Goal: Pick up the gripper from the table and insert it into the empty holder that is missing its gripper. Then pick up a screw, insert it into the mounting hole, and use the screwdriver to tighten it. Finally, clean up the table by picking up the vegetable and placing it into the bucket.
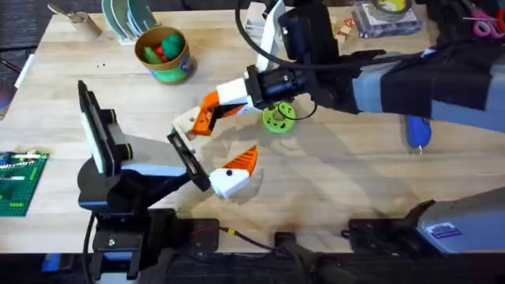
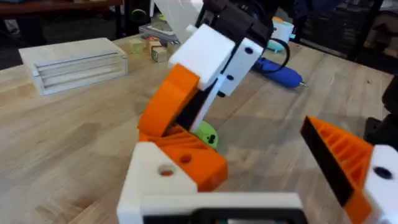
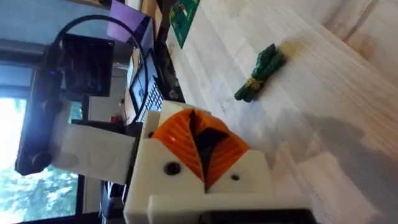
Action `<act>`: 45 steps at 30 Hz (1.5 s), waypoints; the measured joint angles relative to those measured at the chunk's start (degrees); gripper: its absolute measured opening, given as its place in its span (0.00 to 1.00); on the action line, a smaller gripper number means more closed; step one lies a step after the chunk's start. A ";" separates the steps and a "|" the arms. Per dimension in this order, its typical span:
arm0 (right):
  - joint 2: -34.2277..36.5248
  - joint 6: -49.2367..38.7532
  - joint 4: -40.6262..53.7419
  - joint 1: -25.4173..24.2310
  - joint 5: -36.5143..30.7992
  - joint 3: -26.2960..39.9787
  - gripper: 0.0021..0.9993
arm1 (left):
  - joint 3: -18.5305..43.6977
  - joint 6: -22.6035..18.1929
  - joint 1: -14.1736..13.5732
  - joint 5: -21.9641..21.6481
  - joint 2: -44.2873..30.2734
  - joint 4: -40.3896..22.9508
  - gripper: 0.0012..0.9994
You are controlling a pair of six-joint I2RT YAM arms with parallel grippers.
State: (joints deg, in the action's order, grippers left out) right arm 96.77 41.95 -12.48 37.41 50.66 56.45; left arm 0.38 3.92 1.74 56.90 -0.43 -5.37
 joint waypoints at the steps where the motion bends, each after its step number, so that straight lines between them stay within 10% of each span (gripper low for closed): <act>1: 0.00 -0.09 0.08 -0.29 0.49 0.00 0.01 | 0.01 -0.08 -0.01 0.22 0.00 -0.02 0.99; 12: -4.28 -9.11 3.22 -4.72 -0.05 -0.33 0.01 | 0.01 -2.42 -1.08 2.08 0.07 -0.17 0.99; 29: -28.58 -36.43 43.12 -7.94 -63.88 -0.33 0.01 | 0.01 -2.46 -1.19 3.72 0.07 -0.37 0.99; 45: -22.01 -29.72 27.55 -10.65 -79.62 -14.98 0.01 | 0.01 -2.46 -1.19 3.74 0.07 -0.39 0.99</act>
State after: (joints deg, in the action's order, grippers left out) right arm 74.76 12.24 15.07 26.76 -28.95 41.47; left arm 0.38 1.45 0.56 60.64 -0.36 -5.76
